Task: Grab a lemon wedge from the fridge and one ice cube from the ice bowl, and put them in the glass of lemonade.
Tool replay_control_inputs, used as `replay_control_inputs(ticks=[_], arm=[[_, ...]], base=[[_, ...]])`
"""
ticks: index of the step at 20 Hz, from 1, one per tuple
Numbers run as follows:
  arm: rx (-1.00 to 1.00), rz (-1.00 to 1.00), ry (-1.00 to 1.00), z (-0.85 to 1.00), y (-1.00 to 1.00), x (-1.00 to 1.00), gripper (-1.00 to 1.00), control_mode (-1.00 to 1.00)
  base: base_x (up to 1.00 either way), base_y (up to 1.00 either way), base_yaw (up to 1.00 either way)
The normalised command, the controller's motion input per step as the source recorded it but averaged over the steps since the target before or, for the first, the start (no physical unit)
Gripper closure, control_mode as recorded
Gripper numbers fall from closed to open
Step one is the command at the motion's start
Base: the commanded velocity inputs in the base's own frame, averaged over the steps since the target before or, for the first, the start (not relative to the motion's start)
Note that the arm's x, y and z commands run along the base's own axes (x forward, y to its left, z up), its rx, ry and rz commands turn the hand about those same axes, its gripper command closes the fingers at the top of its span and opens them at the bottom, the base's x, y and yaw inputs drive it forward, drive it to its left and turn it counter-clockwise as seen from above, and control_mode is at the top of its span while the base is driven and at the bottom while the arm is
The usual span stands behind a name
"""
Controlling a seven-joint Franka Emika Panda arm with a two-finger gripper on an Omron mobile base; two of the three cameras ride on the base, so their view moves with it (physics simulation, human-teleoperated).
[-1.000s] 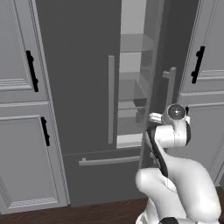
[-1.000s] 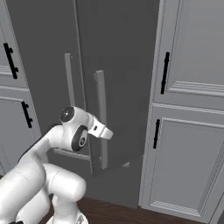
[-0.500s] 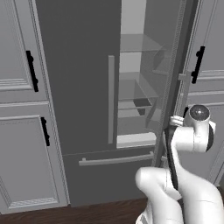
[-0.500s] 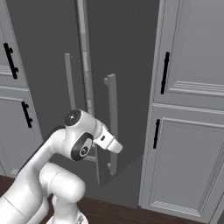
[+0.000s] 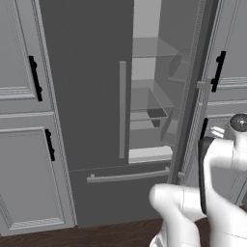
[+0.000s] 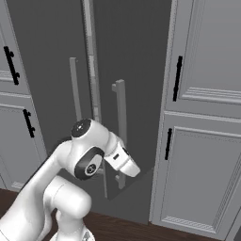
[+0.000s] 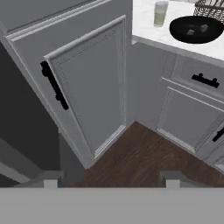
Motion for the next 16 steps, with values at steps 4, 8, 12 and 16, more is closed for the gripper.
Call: replay_control_inputs(ticks=[4,8,12,16], arm=[[-0.02,0.00,-0.20,0.90,0.02,-0.78,-1.00,-1.00],[-0.12,0.05,0.00,1.00,0.34,-0.43,-1.00,-1.00],[-0.15,0.19,0.02,1.00,0.61,-0.13,-1.00,-1.00],[-0.18,0.34,0.23,0.97,0.94,0.01,-1.00,-1.00]], base=[[0.00,0.00,0.00],[0.00,0.00,0.00],[0.00,0.00,0.00],[0.00,0.00,0.00]])
